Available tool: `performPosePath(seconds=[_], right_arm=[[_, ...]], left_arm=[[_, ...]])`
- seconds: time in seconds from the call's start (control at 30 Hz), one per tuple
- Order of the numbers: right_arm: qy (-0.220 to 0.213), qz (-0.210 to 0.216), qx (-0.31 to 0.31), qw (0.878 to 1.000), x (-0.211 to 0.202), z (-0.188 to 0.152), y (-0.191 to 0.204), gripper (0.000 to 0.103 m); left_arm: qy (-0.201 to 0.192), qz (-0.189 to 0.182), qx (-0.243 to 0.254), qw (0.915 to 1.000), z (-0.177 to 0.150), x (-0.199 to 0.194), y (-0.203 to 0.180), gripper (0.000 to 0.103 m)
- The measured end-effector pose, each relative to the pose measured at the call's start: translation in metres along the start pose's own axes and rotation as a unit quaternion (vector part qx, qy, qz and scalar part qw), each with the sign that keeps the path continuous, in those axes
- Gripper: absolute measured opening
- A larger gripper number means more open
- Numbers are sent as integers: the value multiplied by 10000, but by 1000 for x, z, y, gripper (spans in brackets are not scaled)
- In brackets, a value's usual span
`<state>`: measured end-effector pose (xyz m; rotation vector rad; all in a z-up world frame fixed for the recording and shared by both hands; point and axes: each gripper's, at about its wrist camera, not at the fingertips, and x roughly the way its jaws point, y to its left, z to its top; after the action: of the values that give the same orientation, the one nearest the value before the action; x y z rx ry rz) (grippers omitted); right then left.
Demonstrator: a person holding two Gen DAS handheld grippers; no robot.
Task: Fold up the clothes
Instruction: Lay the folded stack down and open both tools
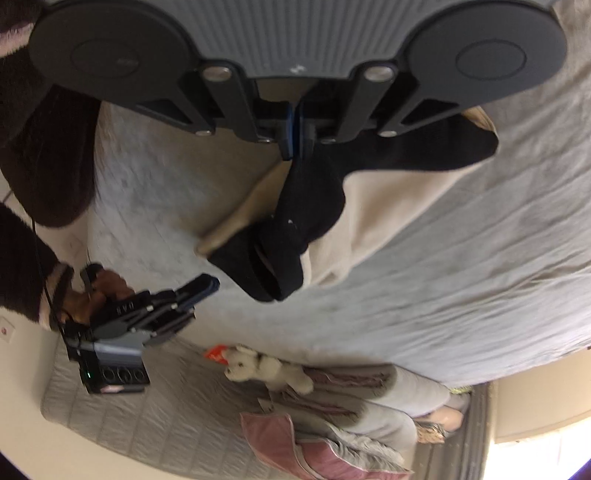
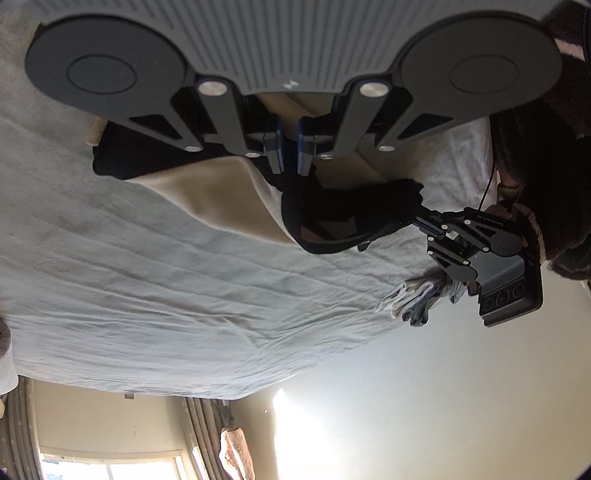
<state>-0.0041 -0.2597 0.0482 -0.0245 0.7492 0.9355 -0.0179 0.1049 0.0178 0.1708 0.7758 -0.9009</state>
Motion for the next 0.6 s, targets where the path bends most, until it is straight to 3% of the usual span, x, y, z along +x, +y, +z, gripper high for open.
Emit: performPosePath(seconds=[0.1, 0.13, 0.17, 0.23, 0.33, 0.5, 0.6], right_arm=[[245, -5, 50, 9997, -3, -8, 4, 15], [210, -81, 141, 9996, -6, -9, 1, 17], [129, -166, 237, 9995, -9, -11, -2, 20], [-91, -461, 529, 9975, -15, -13, -10, 39], [-266, -896, 978, 9908, -20, -14, -24, 41], [-251, -1550, 1757, 9718, -18, -15, -48, 41], [-491, -1717, 2242, 9580, -19, -19, -63, 42]], left_arm=[[281, -163, 128, 9994, -9, 0, -11, 8], [274, -142, 124, 9994, -10, -2, -13, 16], [200, -107, 45, 9997, -10, -6, -11, 26], [-3, -26, -202, 9998, -11, -14, -5, 38], [-398, 316, -918, 9945, -14, -27, 12, 46], [-436, 1085, -2240, 9676, -12, -24, 47, 47], [-373, 1227, -2950, 9468, -13, -15, 66, 47]])
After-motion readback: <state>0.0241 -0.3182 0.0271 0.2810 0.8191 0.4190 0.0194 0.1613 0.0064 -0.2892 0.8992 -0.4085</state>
